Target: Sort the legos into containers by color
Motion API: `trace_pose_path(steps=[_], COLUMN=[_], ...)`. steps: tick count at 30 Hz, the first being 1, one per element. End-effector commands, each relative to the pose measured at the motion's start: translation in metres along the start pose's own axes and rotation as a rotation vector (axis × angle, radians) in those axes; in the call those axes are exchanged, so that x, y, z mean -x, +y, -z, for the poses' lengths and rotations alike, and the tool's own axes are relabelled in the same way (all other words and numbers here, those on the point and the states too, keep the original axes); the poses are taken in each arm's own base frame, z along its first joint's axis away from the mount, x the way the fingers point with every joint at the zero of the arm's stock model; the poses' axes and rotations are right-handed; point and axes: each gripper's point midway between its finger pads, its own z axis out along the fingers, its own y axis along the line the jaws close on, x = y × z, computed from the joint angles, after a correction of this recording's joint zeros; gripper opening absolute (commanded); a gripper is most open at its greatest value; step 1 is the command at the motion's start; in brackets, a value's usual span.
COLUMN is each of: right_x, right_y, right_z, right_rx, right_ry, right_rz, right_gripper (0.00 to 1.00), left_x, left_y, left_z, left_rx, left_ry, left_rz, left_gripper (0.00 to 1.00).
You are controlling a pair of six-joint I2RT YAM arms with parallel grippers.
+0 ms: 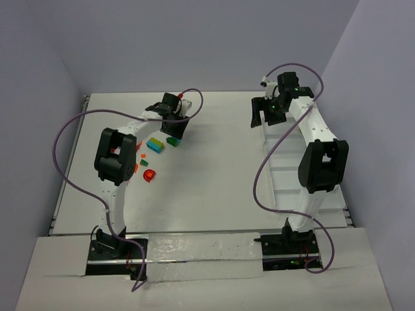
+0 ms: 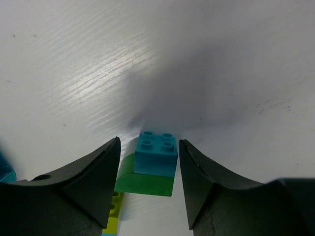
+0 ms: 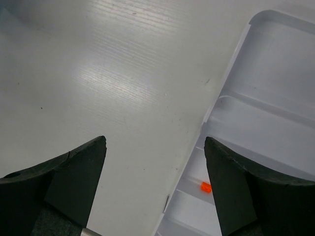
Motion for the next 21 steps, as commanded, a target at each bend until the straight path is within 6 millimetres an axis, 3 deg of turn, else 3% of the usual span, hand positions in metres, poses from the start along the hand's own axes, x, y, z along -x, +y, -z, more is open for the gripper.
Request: trace_pose_path(steps=[1,10,13,14,16,17,20,21], right_x=[0.013,0.012,0.013,0.013,0.018,0.023,0.03,0.041], right_y=[0.006,0.005,0.007,0.008,0.015,0.02,0.039,0.046], right_z=[0.016,0.014,0.013,0.014,0.021,0.024,0.03,0.039], right_rx=[-0.004,-0.002,0.003,0.007,0.022,0.042,0.11,0.123], right_ry=[-0.07,-0.069,-0.073,-0.08,-0.127,-0.161,-0.236,-0.288], right_rz=[0.035,0.034,0.027,0.022,-0.001,-0.03,-0.078,-0.096], right_gripper=[0.88,0.88,0.88,0.87,0.87,0.87,0.88,0.88], left_x=[0.003,-0.005,-0.004,-0.004,0.003,0.009,0.04,0.052], left_y=[-0.005,-0.012,-0.012,-0.013,-0.012,-0.01,-0.012,-0.013], left_z=[-0.002,0.0,0.001,0.002,0.007,0.012,0.043,0.053], left_rx=[-0.002,-0.012,-0.011,-0.011,0.005,0.027,0.022,0.025], left_ry=[0.021,0.05,0.05,0.051,0.03,0.008,-0.107,-0.16], left_rz=[0.0,-0.021,-0.015,-0.006,0.044,0.091,0.207,0.27], left_gripper=[0.58,0.48,0.36,0.29,0.06,0.0,0.0,0.0])
